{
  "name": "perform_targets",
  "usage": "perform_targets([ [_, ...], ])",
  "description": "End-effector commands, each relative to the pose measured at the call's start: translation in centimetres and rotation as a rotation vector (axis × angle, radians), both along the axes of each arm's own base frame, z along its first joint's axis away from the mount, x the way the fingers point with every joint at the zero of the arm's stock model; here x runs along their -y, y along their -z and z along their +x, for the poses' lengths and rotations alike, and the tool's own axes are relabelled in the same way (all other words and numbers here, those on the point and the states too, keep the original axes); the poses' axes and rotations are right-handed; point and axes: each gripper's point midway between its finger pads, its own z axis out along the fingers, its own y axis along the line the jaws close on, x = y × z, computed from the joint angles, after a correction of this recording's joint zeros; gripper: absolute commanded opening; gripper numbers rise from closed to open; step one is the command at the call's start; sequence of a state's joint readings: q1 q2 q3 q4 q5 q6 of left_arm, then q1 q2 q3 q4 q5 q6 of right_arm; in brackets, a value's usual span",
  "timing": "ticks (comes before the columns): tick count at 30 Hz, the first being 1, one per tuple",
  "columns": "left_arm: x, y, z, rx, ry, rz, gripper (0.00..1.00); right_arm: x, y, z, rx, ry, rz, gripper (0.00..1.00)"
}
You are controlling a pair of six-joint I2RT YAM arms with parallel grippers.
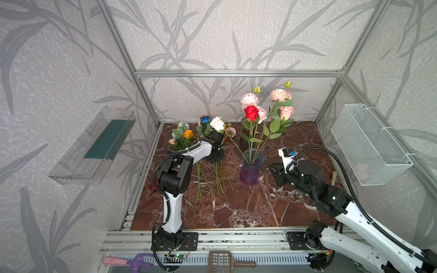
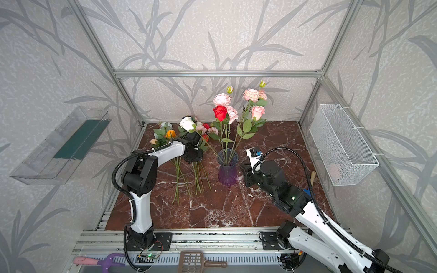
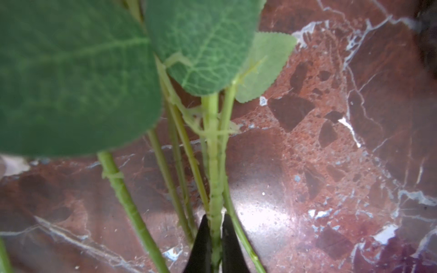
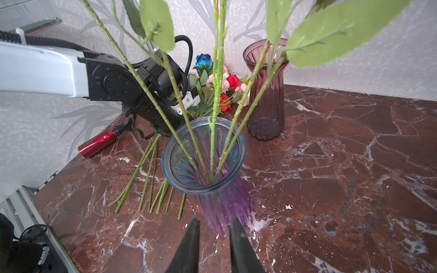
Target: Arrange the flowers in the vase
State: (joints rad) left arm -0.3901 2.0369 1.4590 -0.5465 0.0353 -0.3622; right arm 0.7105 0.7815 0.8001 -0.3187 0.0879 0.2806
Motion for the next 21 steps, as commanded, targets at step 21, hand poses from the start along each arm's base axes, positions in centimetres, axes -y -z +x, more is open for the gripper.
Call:
perform_targets([
  [21, 0.3, -13.5, -0.4, 0.337, -0.053, -0.193, 0.01, 0.0, -1.0, -0.3, 0.001, -0.003, 0.057, 0.24],
])
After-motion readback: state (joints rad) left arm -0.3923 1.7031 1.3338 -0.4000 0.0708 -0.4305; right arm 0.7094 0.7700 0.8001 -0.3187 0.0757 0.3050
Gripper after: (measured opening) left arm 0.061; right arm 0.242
